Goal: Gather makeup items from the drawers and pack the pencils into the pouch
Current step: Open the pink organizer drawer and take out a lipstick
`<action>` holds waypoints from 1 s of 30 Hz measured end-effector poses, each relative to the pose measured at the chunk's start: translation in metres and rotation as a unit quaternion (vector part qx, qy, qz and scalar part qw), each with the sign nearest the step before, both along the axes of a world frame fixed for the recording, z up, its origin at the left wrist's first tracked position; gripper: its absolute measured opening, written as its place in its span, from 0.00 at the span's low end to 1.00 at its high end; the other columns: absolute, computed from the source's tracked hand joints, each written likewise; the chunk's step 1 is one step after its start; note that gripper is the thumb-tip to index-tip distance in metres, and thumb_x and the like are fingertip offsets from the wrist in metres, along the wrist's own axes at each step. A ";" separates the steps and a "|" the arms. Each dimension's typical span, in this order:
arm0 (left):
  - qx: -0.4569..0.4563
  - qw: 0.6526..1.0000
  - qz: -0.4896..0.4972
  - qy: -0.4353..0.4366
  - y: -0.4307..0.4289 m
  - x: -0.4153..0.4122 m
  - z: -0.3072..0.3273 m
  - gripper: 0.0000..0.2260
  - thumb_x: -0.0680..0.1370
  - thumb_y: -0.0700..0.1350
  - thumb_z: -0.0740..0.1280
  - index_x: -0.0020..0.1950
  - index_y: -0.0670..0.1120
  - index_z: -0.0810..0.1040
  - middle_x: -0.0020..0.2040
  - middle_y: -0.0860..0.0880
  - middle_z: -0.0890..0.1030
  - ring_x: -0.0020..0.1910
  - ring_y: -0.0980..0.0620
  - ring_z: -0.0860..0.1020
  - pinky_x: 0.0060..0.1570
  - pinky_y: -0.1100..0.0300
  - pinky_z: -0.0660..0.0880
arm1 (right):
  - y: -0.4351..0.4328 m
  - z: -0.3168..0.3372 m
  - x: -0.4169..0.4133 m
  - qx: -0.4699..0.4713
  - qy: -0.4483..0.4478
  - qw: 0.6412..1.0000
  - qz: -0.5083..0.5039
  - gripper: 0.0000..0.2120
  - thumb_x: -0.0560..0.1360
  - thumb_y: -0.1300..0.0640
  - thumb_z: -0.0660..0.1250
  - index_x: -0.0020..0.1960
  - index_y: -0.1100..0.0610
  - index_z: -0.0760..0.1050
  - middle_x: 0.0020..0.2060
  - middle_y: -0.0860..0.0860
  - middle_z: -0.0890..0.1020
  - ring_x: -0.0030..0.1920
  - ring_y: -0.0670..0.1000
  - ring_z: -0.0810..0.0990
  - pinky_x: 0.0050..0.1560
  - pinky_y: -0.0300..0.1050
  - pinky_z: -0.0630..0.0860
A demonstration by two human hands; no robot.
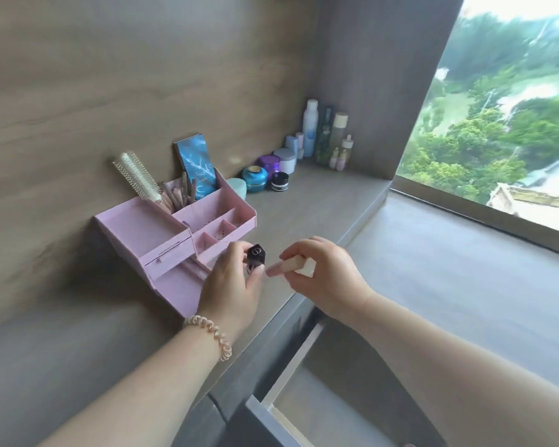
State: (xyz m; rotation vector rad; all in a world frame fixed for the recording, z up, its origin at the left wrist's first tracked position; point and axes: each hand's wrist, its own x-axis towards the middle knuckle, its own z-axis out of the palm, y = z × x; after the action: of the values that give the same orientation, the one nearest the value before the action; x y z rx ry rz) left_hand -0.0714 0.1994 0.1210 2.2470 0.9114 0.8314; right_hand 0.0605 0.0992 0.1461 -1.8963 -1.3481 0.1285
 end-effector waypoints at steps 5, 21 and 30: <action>-0.002 0.995 -0.100 0.014 -0.059 0.054 0.001 0.10 0.77 0.46 0.64 0.57 0.50 0.69 0.52 0.50 0.79 0.50 0.49 0.78 0.47 0.55 0.76 | -0.086 -0.002 0.031 -0.003 0.009 0.996 -0.086 0.08 0.73 0.57 0.67 0.45 0.46 0.72 0.42 0.37 0.84 0.41 0.32 0.72 0.70 0.57 0.61; -0.062 0.920 -0.381 0.067 -0.323 0.190 -0.015 0.10 0.78 0.46 0.62 0.58 0.51 0.66 0.45 0.53 0.80 0.44 0.48 0.81 0.45 0.50 0.76 | -0.368 -0.010 0.097 -0.010 0.100 0.918 -0.383 0.07 0.66 0.52 0.64 0.43 0.46 0.70 0.35 0.36 0.83 0.46 0.37 0.78 0.61 0.54 0.70; -0.097 0.911 -0.379 0.132 -0.485 0.264 -0.039 0.07 0.77 0.47 0.64 0.52 0.53 0.66 0.41 0.56 0.77 0.44 0.52 0.81 0.45 0.51 0.77 | -0.538 -0.052 0.170 -0.030 0.118 0.907 -0.403 0.03 0.67 0.52 0.66 0.36 0.50 0.75 0.34 0.35 0.83 0.43 0.38 0.79 0.68 0.58 0.61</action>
State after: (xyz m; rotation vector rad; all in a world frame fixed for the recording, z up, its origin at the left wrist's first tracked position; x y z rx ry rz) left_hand 0.1931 -0.2851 0.0816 2.2819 0.1502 0.0783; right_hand 0.2308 -0.4386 0.0944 -2.2544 -0.3328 -0.0230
